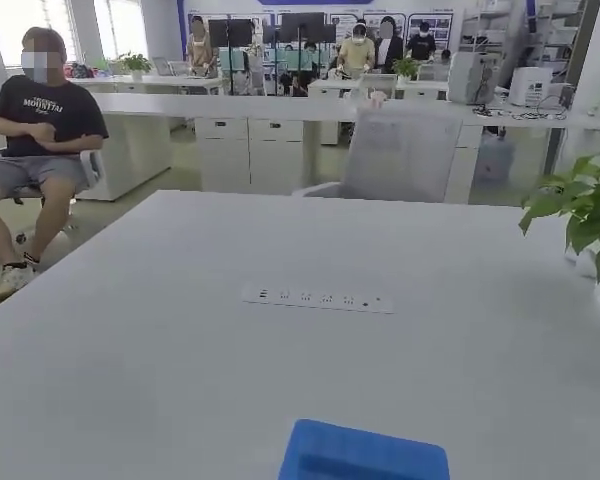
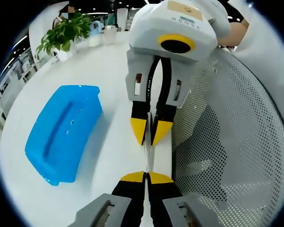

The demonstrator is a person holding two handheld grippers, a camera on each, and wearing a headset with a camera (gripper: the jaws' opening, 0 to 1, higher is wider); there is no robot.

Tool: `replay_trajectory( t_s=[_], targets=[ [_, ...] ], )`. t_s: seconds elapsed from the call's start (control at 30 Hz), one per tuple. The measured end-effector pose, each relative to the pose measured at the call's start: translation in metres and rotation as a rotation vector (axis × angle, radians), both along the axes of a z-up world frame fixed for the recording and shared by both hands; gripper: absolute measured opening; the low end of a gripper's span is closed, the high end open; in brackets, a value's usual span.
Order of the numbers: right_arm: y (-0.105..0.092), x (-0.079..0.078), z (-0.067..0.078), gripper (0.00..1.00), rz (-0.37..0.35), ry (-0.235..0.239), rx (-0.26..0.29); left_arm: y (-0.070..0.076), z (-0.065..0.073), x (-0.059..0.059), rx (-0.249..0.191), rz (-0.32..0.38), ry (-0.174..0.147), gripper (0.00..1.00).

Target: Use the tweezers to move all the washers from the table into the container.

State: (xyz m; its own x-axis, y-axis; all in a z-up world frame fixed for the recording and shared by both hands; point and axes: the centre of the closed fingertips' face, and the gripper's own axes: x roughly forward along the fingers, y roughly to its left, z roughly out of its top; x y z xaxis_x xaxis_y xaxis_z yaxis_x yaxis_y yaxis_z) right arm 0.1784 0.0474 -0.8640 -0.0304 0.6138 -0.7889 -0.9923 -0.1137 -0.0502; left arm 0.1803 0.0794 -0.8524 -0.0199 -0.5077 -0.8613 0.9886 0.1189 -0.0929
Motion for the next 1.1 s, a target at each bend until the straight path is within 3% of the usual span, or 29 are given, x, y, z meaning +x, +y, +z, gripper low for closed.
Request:
replay_trajectory(
  t_s=[0.3,0.4,0.5,0.57,0.7,0.9,1.03,1.1],
  targets=[
    [0.003,0.001,0.001,0.05,-0.050,0.019,0.054,0.003,-0.007,-0.001,0.043,0.008,-0.010,0.00],
    [0.002,0.001,0.002,0.06,-0.078,0.035,0.060,0.002,-0.008,0.001,0.069,0.017,0.003,0.00],
    [0.001,0.003,0.003,0.07,-0.092,0.040,0.066,0.002,-0.008,0.005,0.090,0.010,-0.014,0.00],
    [0.001,0.004,0.004,0.11,-0.114,0.068,0.077,0.002,-0.008,0.006,0.083,0.023,-0.010,0.00],
    [-0.002,0.007,0.008,0.12,-0.129,0.076,0.076,0.002,-0.008,0.007,0.071,0.051,-0.007,0.00],
    [-0.010,0.011,0.020,0.19,-0.219,0.115,0.130,0.007,-0.003,0.005,0.028,0.110,-0.020,0.00],
    [-0.020,0.016,0.035,0.27,-0.294,0.102,0.153,0.011,0.005,0.000,-0.028,0.180,-0.003,0.00],
    [-0.024,0.022,0.047,0.29,-0.332,0.077,0.195,0.016,0.009,0.003,-0.043,0.231,-0.022,0.04]
  ],
)
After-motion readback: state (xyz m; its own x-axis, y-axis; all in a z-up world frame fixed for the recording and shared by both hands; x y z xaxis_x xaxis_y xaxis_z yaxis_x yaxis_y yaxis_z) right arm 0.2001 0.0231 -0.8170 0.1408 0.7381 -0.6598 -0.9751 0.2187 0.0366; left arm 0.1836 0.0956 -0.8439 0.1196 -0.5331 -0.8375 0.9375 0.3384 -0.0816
